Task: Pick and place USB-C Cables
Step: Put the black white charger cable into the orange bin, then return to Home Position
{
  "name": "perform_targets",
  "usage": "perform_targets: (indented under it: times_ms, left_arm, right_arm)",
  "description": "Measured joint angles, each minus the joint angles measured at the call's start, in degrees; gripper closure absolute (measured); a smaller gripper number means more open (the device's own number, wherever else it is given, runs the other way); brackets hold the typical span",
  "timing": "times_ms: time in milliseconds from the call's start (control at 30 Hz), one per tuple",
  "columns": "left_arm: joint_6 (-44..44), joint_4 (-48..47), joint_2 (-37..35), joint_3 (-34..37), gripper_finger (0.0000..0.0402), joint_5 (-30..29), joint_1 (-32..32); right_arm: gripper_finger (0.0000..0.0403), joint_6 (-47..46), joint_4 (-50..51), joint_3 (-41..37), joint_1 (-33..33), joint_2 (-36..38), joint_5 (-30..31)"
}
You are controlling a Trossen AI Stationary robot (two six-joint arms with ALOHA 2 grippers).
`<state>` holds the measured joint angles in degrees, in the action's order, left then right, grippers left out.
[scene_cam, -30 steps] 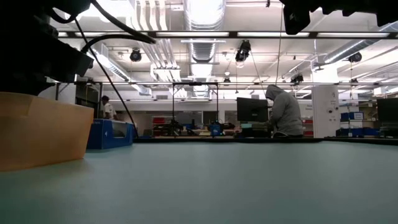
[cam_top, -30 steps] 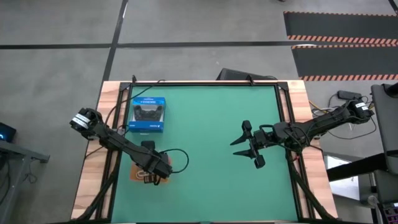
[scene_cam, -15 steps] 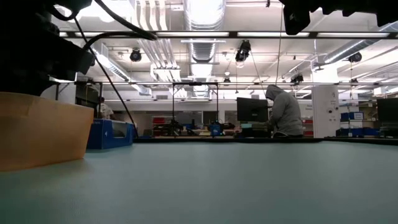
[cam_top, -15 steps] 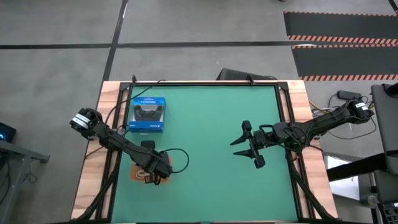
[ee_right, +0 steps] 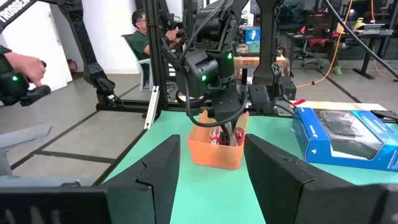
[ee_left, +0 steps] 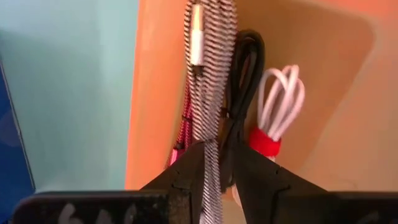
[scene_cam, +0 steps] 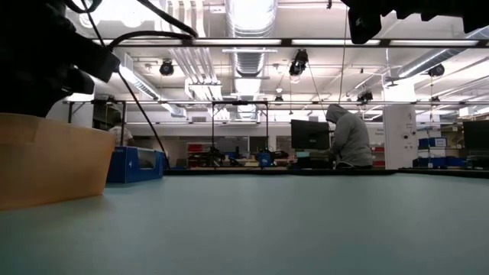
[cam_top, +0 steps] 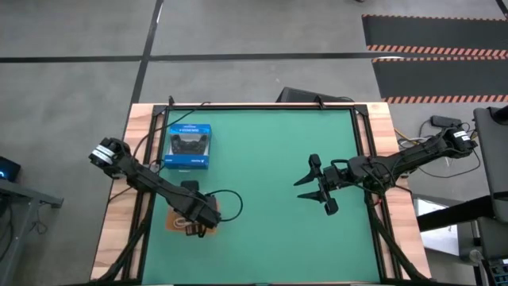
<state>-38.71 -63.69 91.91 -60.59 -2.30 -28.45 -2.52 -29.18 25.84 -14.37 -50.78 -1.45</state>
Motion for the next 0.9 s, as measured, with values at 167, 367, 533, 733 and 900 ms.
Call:
perform_targets:
  times_ms: [167,367,533,733,900]
  left_arm:
    - [-1.0,-1.7,-1.5,-0.6,0.0335,0.7,-0.1]
    - [-1.5,-4.3,-2.0,0.6,0.0336,0.7,-0.4]
    - [-1.5,-4.2,-2.0,1.4,0.0336,0.7,-0.5]
    - [-1.5,-4.3,-1.8,2.1,0.0336,0.5,-0.5]
    - [-1.0,-3.0,-3.8,1.0,0.0336,-5.5,-2.2]
  right_arm:
    - [0.0234,0.0,0.1,0.0,0.0,0.0,0.0]
    - [0.0234,0.0,0.2,0.0,0.0,0.0,0.0]
    - [0.0234,0.0,0.3,0.0,0.0,0.0,0.0]
    - [0.0234,0.0,0.3,0.0,0.0,0.0,0.0]
    - [0.0234,2.4,0.4,0.0,0.0,0.0,0.0]
